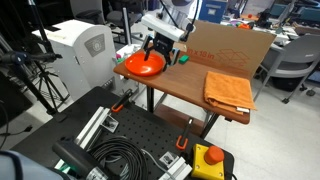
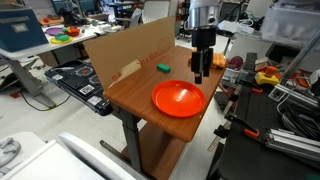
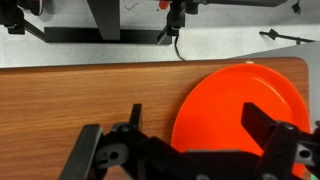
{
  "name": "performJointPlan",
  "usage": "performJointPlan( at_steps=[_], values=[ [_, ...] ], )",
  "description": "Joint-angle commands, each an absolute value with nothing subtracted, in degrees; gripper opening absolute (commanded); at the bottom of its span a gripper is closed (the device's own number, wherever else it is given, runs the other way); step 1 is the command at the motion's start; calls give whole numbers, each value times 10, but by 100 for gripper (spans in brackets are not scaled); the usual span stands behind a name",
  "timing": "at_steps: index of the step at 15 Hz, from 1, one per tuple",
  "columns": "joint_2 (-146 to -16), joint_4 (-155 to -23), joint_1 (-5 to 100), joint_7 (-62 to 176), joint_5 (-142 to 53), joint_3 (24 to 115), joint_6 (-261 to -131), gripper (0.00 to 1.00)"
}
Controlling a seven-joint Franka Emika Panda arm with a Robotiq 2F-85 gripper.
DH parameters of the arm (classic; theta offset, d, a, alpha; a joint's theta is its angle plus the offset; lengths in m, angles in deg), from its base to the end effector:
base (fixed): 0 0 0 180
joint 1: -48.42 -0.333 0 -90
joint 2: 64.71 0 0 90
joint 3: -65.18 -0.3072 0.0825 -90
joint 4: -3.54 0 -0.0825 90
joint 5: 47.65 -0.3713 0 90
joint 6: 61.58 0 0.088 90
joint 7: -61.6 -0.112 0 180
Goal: Move the orange plate to the right
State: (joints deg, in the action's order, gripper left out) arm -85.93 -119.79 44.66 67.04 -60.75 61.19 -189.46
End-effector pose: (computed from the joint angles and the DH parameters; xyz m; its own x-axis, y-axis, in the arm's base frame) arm 0.5178 0.0791 0.2035 0.9554 0.0860 -0.2826 0.0341 -0.9824 -0.1837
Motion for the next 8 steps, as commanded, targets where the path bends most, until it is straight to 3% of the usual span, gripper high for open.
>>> performJointPlan(
  at_steps=[1,2,3,5,8],
  values=[
    [-895,-1193,438,648,-586,606,-1935,100],
    [-901,-1192,435,642,-582,605,-1943,95],
    [-906,-1192,432,636,-576,606,-1948,72],
    [-910,-1193,428,625,-564,607,-1955,68],
    [-912,-1196,427,619,-553,606,-1961,44]
  ],
)
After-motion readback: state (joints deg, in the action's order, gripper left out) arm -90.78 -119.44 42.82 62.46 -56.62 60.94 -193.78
